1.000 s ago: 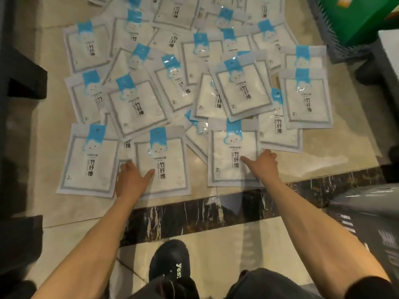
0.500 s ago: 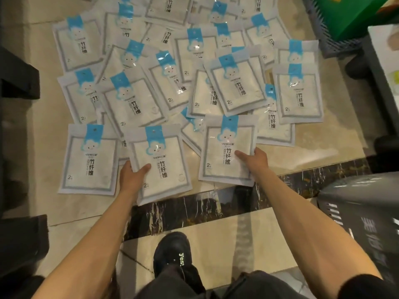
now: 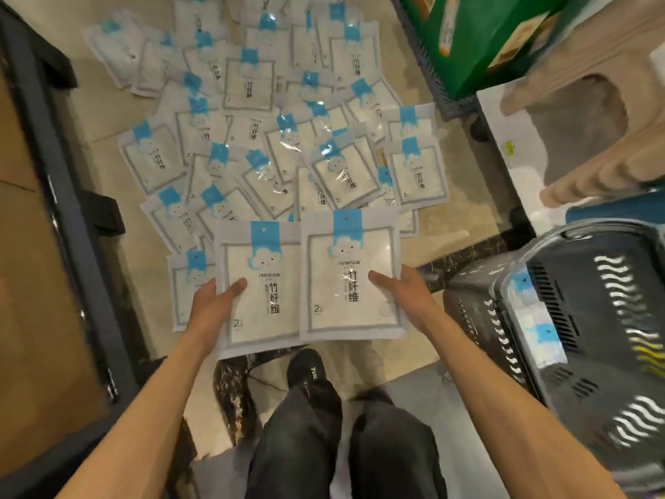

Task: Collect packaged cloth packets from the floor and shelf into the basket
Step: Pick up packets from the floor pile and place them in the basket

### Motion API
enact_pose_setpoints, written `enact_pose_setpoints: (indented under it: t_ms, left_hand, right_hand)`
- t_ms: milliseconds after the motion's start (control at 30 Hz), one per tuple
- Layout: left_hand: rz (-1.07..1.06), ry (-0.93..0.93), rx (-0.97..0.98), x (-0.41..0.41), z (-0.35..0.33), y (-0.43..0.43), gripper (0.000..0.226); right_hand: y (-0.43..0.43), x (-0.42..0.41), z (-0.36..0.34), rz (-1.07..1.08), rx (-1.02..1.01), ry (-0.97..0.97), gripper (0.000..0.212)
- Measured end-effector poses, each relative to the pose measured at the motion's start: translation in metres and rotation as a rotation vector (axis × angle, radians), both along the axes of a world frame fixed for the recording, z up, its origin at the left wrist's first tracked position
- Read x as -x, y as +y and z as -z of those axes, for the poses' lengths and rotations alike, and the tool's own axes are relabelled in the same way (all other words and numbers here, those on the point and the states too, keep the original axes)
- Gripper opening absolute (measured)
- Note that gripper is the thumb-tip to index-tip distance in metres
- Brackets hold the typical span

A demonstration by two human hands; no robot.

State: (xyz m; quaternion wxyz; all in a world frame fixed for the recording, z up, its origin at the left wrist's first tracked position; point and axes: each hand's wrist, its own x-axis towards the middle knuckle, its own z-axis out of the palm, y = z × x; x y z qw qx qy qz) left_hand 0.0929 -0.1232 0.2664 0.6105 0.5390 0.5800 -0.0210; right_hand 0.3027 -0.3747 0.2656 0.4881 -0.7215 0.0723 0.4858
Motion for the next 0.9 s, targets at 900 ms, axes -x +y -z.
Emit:
enact_pose_setpoints:
  t_ms: [900]
  left_hand:
    - [0.861,0.056,0.133,-0.31,-0.169,-0.346,0.01]
  right_hand:
    - [-0.425,-0.036,-0.157,0.88,-0.017,0.16,0.027]
